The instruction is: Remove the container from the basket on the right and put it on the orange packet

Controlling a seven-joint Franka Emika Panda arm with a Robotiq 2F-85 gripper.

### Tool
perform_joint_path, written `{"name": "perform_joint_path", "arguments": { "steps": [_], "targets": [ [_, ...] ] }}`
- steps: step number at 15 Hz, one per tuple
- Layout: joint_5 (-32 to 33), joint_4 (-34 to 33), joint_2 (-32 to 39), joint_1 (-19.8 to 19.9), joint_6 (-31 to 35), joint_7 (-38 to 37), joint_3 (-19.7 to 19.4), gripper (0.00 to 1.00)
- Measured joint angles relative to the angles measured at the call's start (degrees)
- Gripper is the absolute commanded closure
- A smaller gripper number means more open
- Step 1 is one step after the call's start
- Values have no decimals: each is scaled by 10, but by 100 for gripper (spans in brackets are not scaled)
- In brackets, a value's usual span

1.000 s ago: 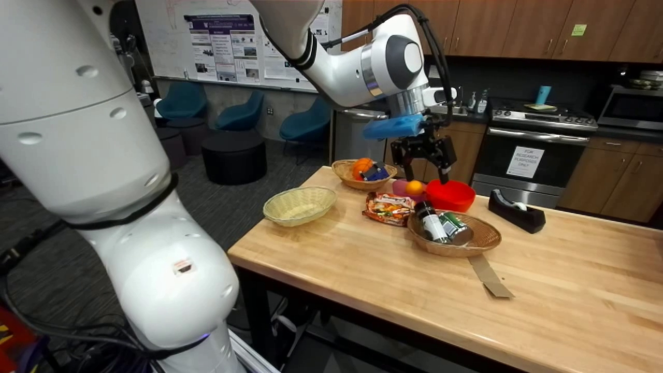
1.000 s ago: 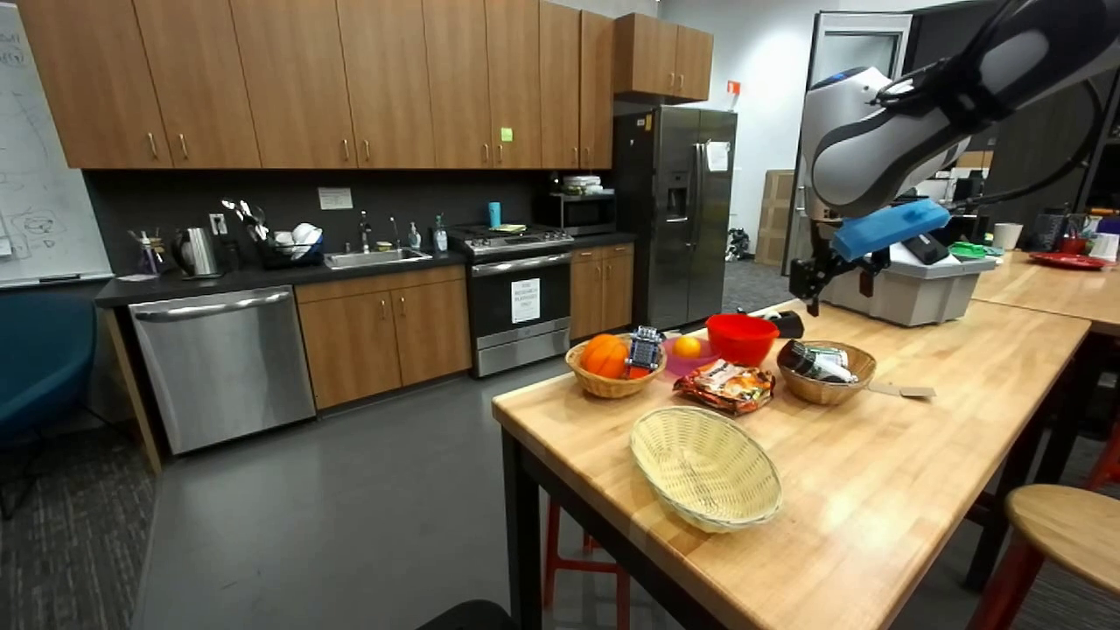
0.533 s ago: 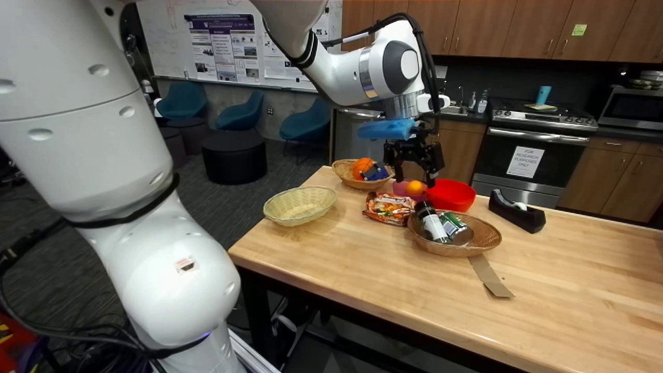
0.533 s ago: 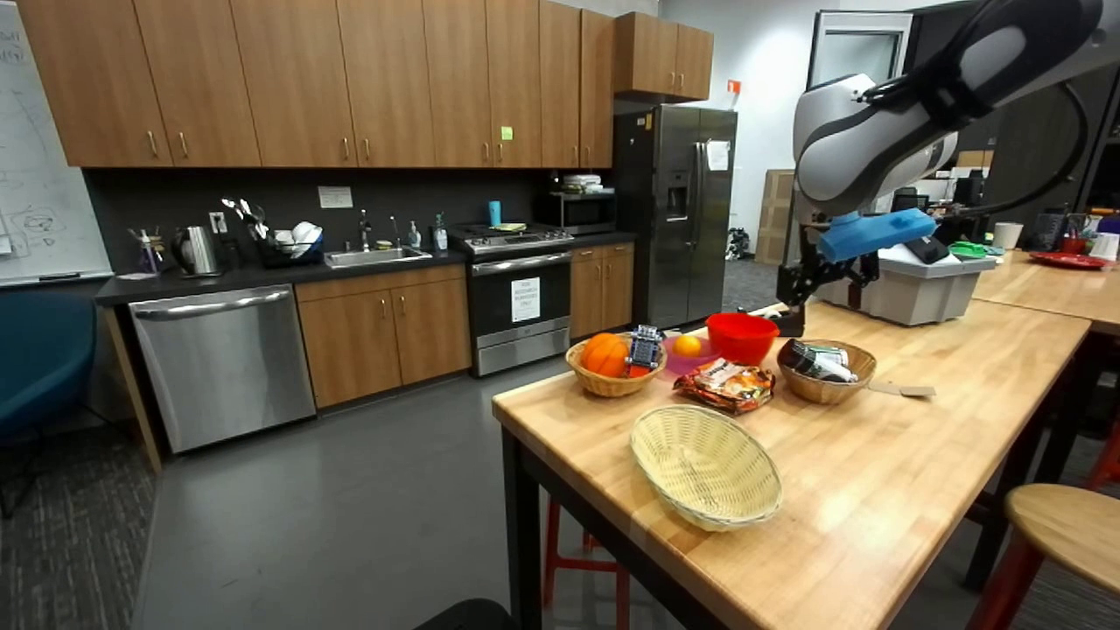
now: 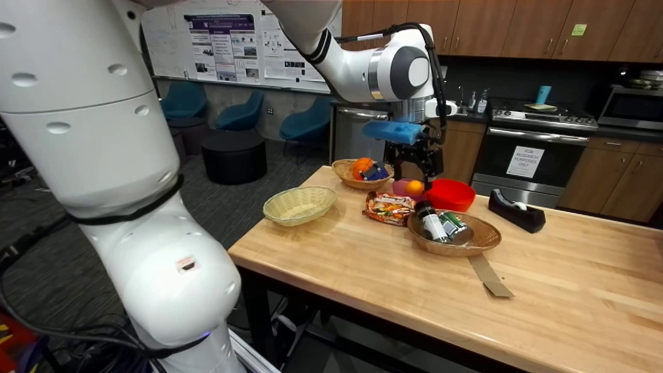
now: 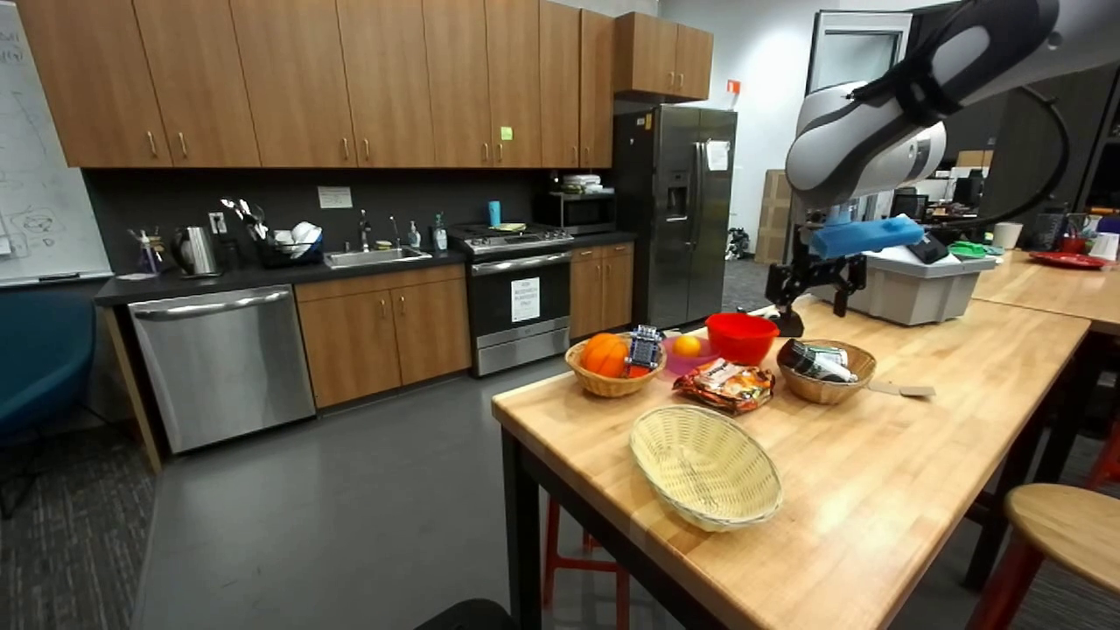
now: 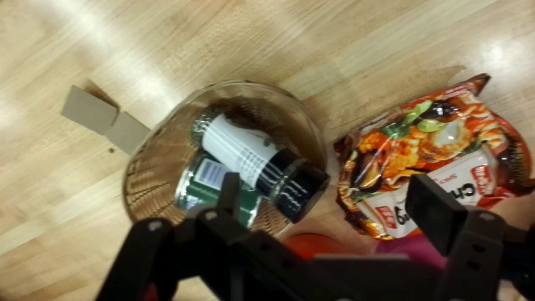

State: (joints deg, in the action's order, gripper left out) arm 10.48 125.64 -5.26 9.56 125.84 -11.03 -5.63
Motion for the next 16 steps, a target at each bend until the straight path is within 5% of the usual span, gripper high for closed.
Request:
{"name": "perform_joint_path", "arguments": {
  "steps": [4, 7, 16],
  "targets": [
    [-138, -16, 24, -14, 3, 102, -1, 0],
    [-171, -33, 42, -14, 5, 129, -3, 0],
    [-34, -38, 57, 19, 89, 71, -51, 0]
  ]
}}
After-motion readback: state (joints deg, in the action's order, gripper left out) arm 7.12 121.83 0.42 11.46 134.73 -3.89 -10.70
